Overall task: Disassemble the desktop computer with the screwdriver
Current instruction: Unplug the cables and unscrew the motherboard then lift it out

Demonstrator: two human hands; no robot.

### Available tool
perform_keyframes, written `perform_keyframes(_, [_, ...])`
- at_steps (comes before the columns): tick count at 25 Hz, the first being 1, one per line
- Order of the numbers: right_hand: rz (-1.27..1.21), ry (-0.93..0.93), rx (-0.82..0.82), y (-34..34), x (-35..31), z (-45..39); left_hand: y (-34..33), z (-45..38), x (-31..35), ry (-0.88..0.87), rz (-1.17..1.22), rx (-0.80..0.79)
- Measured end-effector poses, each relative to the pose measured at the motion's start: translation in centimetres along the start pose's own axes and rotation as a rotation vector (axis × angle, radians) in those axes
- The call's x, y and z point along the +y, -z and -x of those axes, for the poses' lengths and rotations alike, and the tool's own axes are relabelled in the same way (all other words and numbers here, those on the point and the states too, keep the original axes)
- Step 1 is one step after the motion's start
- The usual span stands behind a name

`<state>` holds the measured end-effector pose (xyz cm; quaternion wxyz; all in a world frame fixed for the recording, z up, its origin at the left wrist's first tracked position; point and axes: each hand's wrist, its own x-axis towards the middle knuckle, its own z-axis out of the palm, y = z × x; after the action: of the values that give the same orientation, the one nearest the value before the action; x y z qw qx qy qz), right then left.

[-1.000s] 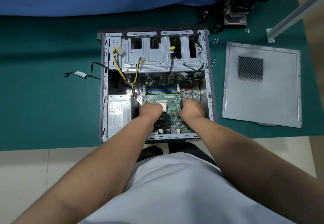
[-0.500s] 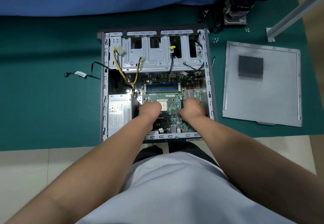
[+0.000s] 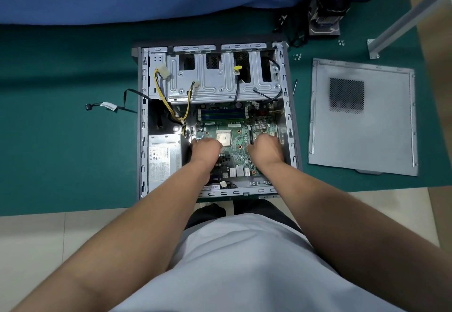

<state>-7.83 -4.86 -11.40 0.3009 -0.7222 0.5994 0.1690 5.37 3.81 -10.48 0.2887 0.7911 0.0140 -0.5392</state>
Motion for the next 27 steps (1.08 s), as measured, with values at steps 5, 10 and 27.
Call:
perform_keyframes(5, [0.061, 0.045, -0.035, 0.2, -0.2, 0.5, 0.6, 1.2, 0.2, -0.113, 0.008, -0.032])
perform_keyframes(10, [0.147, 0.557, -0.177, 0.7, 0.0, 1.6, 3.4, 4.9, 0.9, -0.768, -0.385, -0.005])
perform_keyframes(27, [0.655, 0.869, -0.171, 0.3, -0.9, 2.1, 10.8, 0.8, 0.0, -1.077, -1.105, 0.455])
